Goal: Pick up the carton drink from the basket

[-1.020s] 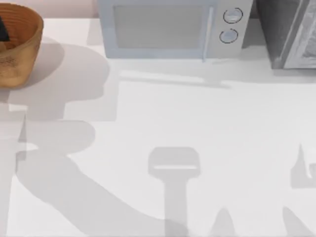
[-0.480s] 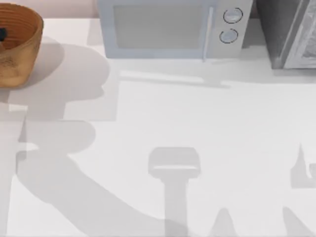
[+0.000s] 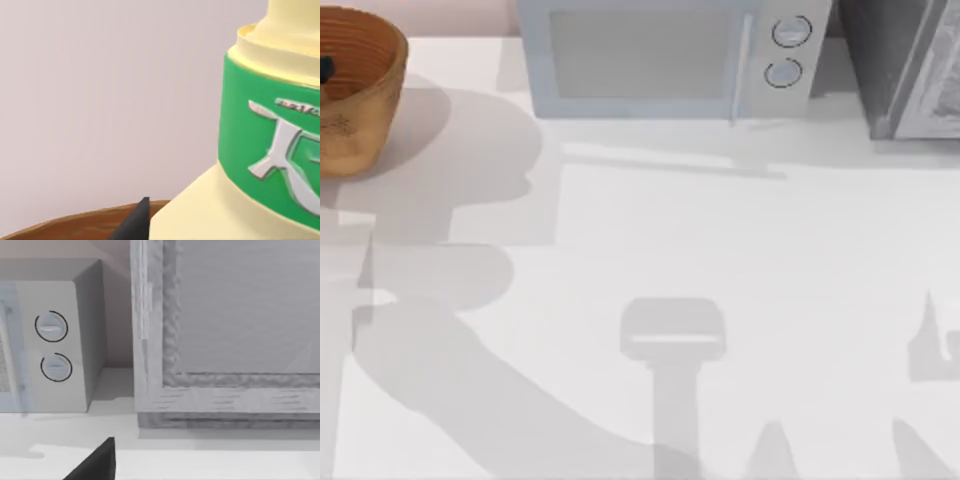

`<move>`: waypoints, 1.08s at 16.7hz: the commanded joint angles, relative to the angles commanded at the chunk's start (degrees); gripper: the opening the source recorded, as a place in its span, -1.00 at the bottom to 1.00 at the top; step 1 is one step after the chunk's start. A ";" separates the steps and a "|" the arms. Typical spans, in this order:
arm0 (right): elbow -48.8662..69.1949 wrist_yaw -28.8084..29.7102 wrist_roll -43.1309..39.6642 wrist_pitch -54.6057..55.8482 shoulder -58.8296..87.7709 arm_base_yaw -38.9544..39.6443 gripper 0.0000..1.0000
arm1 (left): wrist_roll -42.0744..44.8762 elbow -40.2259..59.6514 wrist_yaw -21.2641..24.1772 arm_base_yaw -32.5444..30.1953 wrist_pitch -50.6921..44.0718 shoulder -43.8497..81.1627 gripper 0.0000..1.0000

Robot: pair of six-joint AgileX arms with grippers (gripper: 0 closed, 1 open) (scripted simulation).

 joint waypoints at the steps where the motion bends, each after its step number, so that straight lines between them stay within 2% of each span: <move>1: 0.00 0.00 0.00 0.00 0.00 0.00 1.00 | 0.00 0.00 0.00 0.00 0.00 0.00 -1.00; 7: 0.00 0.00 0.00 0.00 0.00 0.00 1.00 | 0.05 0.93 -0.06 0.41 -3.46 -2.69 -1.00; 18: 0.00 0.00 0.00 0.00 0.00 0.00 1.00 | 0.34 12.79 -0.29 0.29 -28.73 -17.03 -1.00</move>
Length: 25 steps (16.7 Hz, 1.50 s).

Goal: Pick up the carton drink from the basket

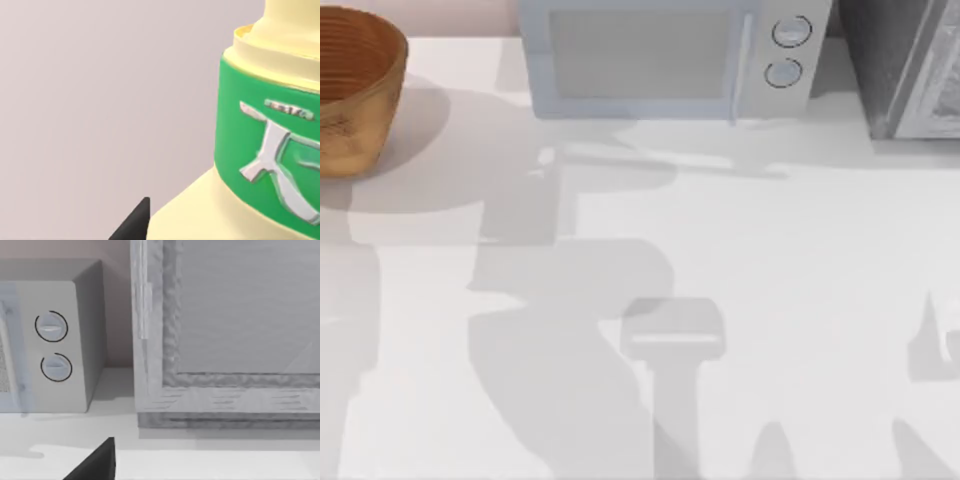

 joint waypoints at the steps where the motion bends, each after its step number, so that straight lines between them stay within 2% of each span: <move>1: 0.00 0.00 0.00 0.00 0.00 0.00 1.00 | -0.01 0.69 -0.01 0.00 -1.48 -0.78 -1.00; 8: 0.00 0.00 0.00 0.00 0.00 0.00 1.00 | 0.07 1.30 -0.05 0.07 -3.03 -1.42 -1.00; 13: 0.00 0.00 0.00 0.00 0.00 0.00 1.00 | -0.38 -5.75 -1.41 -1.04 -6.34 -10.22 -1.00; 17: 0.00 0.00 0.00 0.00 0.00 0.00 1.00 | -0.53 -17.63 -3.63 -3.10 -10.80 -27.63 -1.00; 25: 0.00 0.00 0.00 0.00 0.00 0.00 1.00 | -0.72 -49.18 -9.72 -8.67 -23.07 -76.27 -1.00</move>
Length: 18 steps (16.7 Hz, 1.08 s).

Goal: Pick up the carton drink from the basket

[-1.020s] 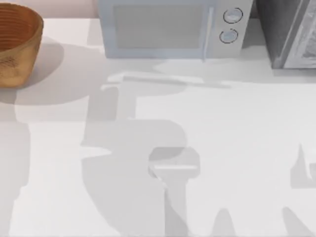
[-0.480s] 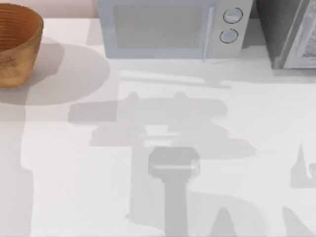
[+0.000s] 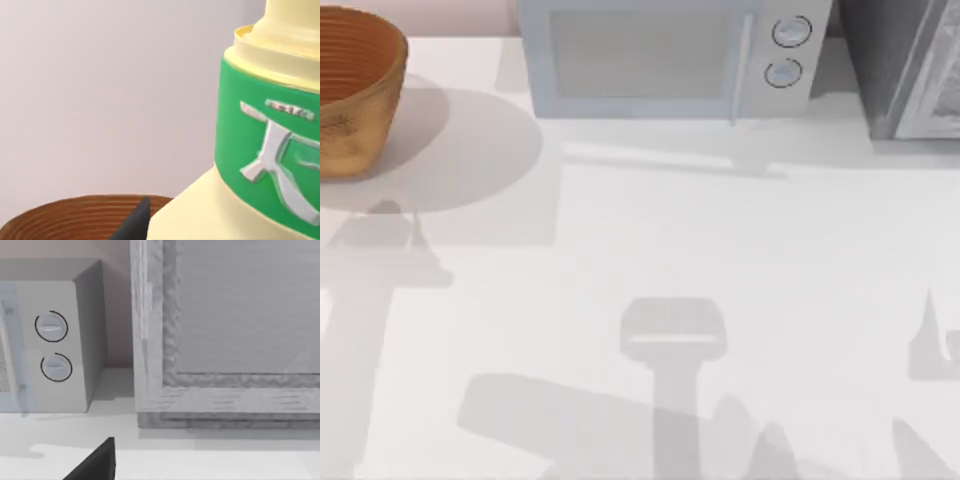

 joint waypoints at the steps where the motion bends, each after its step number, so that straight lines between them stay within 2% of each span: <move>1: 0.00 0.00 0.00 0.00 0.00 0.00 1.00 | -0.05 -3.94 -0.75 -0.66 -1.56 -5.64 -1.00; 5: 0.00 0.00 0.00 0.00 0.00 0.00 1.00 | -0.22 -17.49 -3.34 -2.93 -7.02 -22.76 -1.00; 8: 0.00 0.00 0.00 0.00 0.00 0.00 1.00 | -0.32 -23.59 -4.56 -3.99 -9.59 -29.26 -1.00; 15: 0.00 0.00 0.00 0.00 0.00 0.00 1.00 | -0.23 -24.79 -4.81 -4.05 -10.05 -30.24 -1.00; 18: 0.00 0.00 0.00 0.00 0.00 0.00 1.00 | -0.02 -23.96 -7.58 -6.06 -7.70 -26.70 -1.00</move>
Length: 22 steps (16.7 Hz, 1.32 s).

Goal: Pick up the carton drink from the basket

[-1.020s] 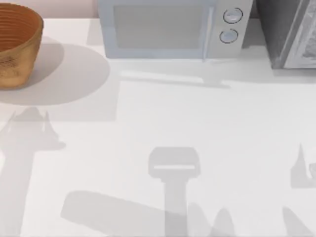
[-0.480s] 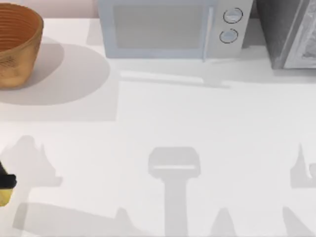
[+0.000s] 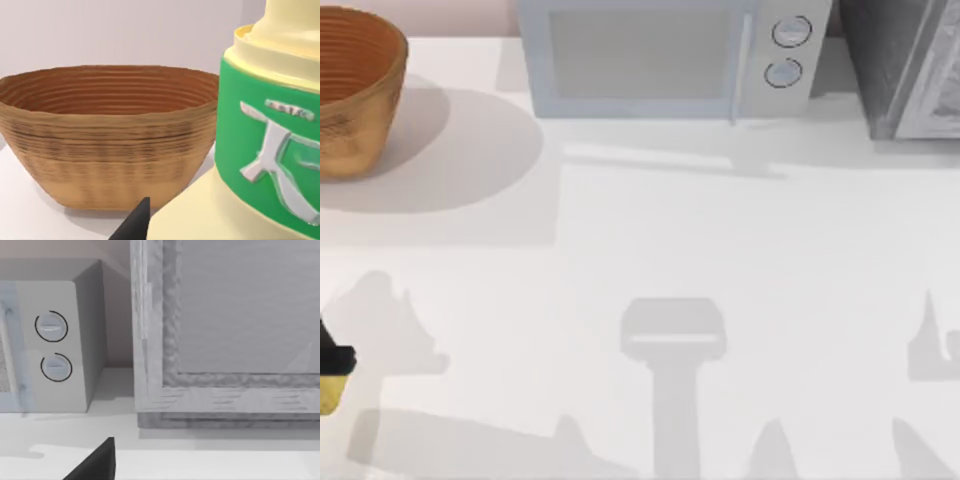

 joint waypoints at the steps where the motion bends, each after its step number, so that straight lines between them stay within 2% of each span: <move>1: 0.00 0.00 0.00 0.00 0.00 0.00 1.00 | 0.20 0.72 -1.82 -1.32 1.72 2.25 -1.00; 3: 0.00 0.00 0.00 0.00 0.00 0.00 1.00 | 0.80 2.82 -6.63 -4.79 6.51 8.08 -1.00; 6: 0.00 0.00 0.00 0.00 0.00 0.00 1.00 | 2.04 7.15 -16.40 -11.50 16.28 19.73 -1.00; 17: 0.00 0.00 0.00 0.00 0.00 0.00 1.00 | 6.91 25.14 -60.96 -37.74 56.31 72.14 -1.00; 20: 0.00 0.00 0.00 0.00 0.00 0.00 1.00 | 7.57 27.87 -69.87 -42.25 63.32 82.10 -1.00; 22: 0.00 0.00 0.00 0.00 0.00 0.00 1.00 | 7.78 28.77 -73.65 -44.05 66.12 86.10 -1.00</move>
